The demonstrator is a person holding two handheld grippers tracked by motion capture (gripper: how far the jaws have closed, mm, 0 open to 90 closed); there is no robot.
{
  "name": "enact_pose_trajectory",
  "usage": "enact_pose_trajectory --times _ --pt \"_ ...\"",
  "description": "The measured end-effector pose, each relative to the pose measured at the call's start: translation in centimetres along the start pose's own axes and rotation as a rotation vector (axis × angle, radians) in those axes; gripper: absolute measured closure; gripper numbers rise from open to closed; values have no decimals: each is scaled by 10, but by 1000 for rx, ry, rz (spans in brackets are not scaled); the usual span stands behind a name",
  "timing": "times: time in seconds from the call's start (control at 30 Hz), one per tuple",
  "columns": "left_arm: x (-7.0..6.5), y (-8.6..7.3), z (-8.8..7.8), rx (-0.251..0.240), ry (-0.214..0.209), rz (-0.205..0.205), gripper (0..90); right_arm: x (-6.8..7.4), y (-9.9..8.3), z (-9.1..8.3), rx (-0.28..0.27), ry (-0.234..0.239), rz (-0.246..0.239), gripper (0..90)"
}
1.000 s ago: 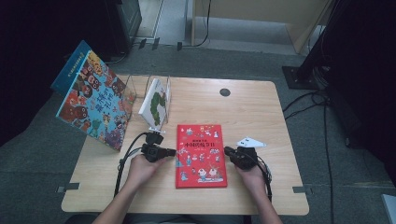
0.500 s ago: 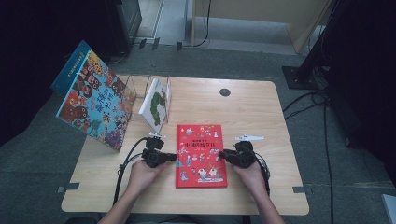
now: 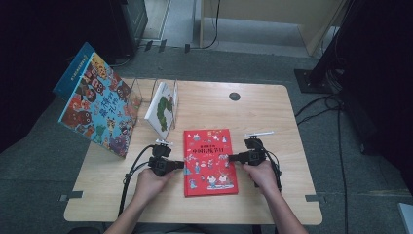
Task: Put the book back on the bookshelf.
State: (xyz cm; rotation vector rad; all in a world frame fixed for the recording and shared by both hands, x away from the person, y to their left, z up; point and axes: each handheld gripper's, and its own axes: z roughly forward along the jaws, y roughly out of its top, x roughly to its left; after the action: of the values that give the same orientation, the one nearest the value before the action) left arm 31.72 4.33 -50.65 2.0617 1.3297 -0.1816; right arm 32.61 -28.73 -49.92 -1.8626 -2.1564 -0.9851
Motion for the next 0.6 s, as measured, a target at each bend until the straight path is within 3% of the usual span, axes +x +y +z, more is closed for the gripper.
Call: enact_pose_trajectory --times 0.1,0.13,0.17,0.2,0.27,0.3,0.43,0.6 --pt "0 0 0 -2 -2 -1 900 2 0 -5 4 11 -27 729" --pt "1 0 1 6 -16 -3 900 2 1 -8 5 33 -37 803" --pt "0 0 2 16 -39 -11 900 3 1 -9 6 127 -17 776" --pt "-1 0 3 22 -53 -5 900 7 3 -10 11 174 -8 774" --pt "-5 -1 4 24 -44 9 900 19 4 -11 11 98 -91 726" --pt "-5 -1 4 26 -40 13 900 20 5 -10 13 75 -107 723" --pt "-3 0 4 13 -36 1 900 11 8 -11 13 17 -104 711" --pt "-5 2 5 13 -21 17 900 -1 12 -9 34 -40 -105 684"
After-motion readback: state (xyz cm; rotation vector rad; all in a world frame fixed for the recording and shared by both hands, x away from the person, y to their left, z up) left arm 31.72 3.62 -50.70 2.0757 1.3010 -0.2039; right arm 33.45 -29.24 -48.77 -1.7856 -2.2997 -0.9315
